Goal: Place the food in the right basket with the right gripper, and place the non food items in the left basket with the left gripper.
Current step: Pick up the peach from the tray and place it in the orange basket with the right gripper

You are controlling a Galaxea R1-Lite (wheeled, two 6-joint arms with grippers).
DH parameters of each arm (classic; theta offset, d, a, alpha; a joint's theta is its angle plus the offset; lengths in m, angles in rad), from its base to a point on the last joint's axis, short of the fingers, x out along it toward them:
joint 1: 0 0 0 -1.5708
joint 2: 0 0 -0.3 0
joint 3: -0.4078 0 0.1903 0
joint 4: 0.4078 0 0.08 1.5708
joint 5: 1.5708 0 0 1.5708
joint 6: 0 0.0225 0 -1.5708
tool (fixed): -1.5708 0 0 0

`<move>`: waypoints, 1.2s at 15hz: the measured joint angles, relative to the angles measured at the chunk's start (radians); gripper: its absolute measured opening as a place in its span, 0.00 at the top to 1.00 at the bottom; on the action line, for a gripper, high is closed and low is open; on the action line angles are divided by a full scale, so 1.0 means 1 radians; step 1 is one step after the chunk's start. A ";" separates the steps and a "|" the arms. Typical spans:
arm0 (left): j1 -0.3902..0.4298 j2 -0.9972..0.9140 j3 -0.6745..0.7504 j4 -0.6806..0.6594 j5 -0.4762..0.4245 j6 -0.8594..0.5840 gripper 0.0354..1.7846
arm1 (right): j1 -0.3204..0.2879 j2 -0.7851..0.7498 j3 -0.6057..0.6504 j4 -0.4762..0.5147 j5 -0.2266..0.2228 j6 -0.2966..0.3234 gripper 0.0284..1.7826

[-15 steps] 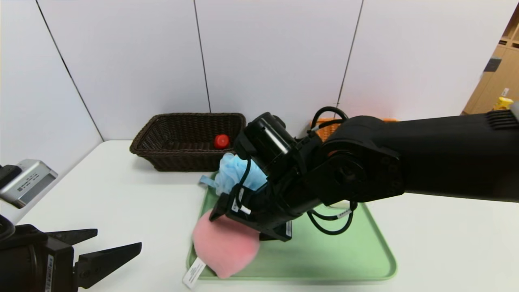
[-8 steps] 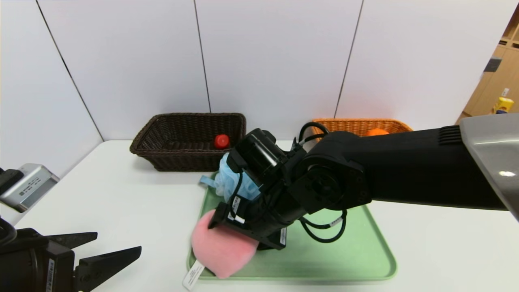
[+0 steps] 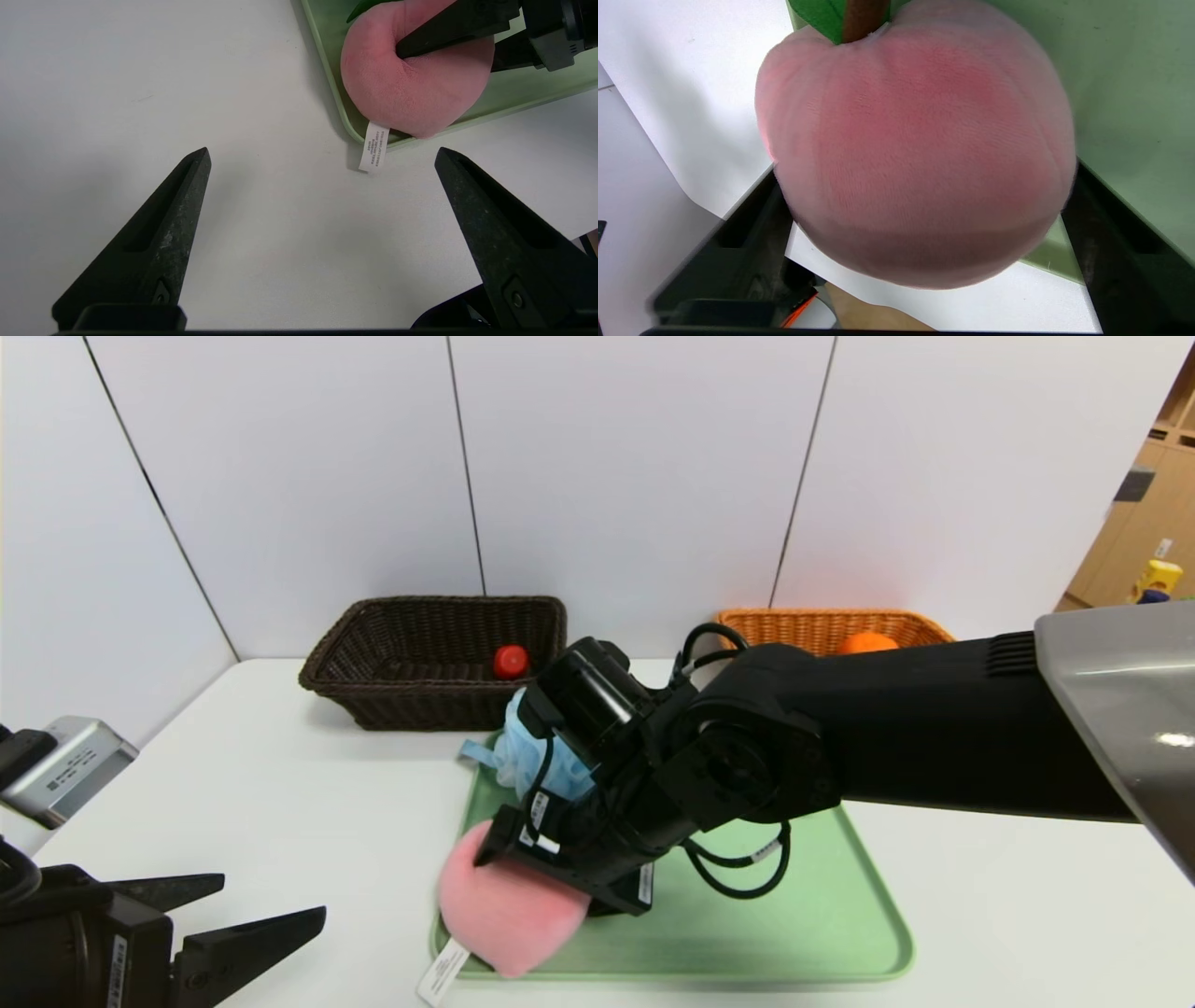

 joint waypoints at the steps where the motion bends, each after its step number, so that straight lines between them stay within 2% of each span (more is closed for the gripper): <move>1: 0.000 0.000 0.000 0.000 0.000 0.000 0.06 | -0.001 -0.001 0.000 0.000 0.000 0.002 0.21; 3: 0.000 0.000 0.000 0.000 0.000 0.000 0.06 | -0.002 -0.002 0.000 0.002 0.000 0.008 0.37; 6: 0.000 0.000 0.001 0.000 0.000 0.000 0.06 | -0.003 -0.009 0.000 0.003 0.001 0.009 0.53; 8: 0.000 -0.003 0.006 0.000 0.001 0.000 0.06 | -0.001 -0.031 0.000 0.008 0.003 0.011 0.60; 11: 0.000 -0.005 0.008 0.000 0.000 0.002 0.06 | 0.000 -0.094 0.000 0.001 0.051 0.011 0.61; 13: 0.000 -0.004 0.006 0.000 -0.009 0.003 0.06 | -0.003 -0.146 0.000 -0.003 0.114 0.011 0.61; 14: 0.000 -0.004 0.004 0.000 -0.012 0.003 0.06 | -0.007 -0.175 0.000 -0.003 0.163 0.011 0.61; 16: 0.000 -0.004 0.004 0.000 -0.013 0.005 0.06 | -0.031 -0.243 0.000 -0.004 0.300 0.008 0.61; 18: 0.000 -0.004 0.004 0.000 -0.013 0.007 0.06 | -0.089 -0.319 0.000 -0.015 0.427 -0.014 0.61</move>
